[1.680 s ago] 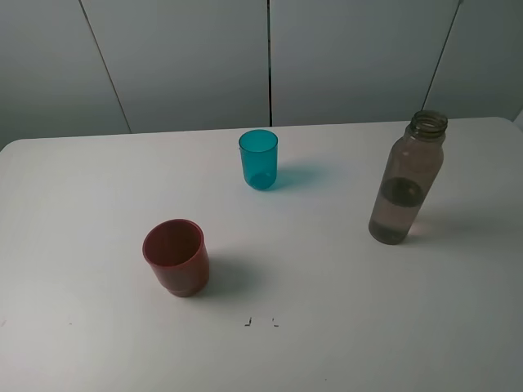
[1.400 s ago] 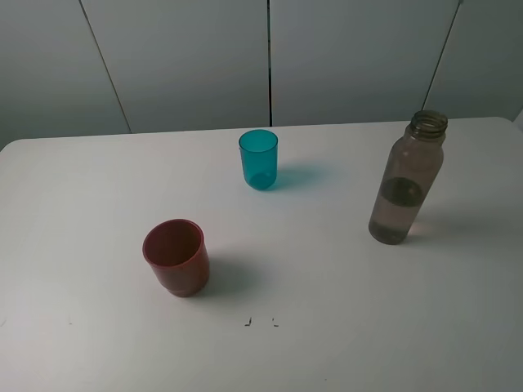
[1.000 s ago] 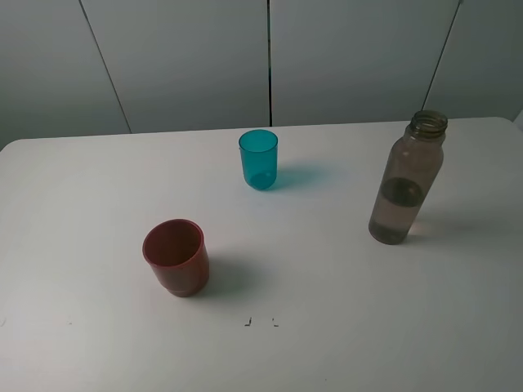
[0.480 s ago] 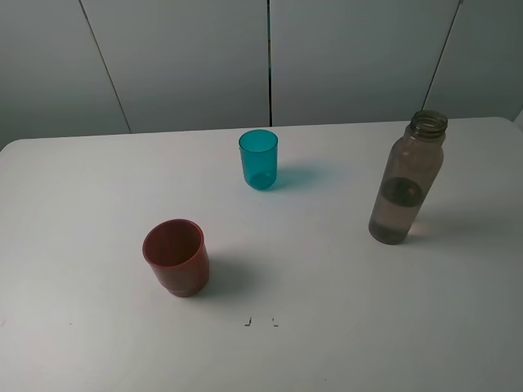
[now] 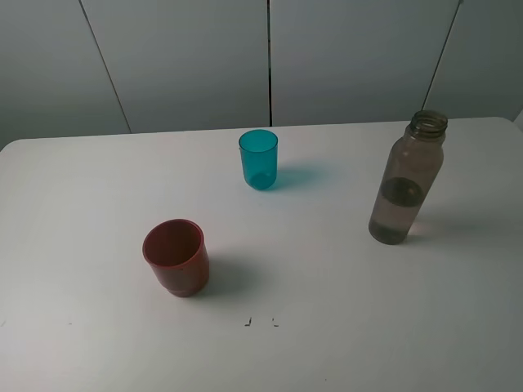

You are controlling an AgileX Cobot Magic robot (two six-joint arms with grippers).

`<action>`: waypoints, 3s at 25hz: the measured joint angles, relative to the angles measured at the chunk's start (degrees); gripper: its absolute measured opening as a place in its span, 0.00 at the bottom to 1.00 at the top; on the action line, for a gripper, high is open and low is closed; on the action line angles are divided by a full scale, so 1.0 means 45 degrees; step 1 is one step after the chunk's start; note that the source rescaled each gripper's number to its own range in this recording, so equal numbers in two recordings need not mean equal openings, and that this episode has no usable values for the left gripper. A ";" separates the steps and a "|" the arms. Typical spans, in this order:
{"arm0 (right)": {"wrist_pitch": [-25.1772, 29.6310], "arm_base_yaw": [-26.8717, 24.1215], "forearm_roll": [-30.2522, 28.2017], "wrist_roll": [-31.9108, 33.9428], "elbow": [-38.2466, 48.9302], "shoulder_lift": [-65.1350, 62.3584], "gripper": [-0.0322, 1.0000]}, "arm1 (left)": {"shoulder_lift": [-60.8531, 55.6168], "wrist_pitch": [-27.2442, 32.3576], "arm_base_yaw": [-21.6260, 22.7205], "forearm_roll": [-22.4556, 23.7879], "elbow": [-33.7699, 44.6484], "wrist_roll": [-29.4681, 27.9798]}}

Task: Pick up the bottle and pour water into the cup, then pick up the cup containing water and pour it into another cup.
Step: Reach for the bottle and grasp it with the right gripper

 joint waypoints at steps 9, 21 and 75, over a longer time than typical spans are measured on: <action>0.0000 0.0000 0.0000 0.0000 0.0000 0.0000 0.99 | 0.0000 0.0000 0.0000 0.0000 0.0000 0.0000; -0.0057 0.0000 0.0658 0.0000 0.0000 0.0000 0.99 | 0.0000 0.0000 0.0000 0.0000 0.0000 0.0000; -1.8703 0.2919 0.1345 -0.1486 0.4531 1.7787 0.99 | 0.0000 0.0000 0.0000 0.0000 0.0000 0.0000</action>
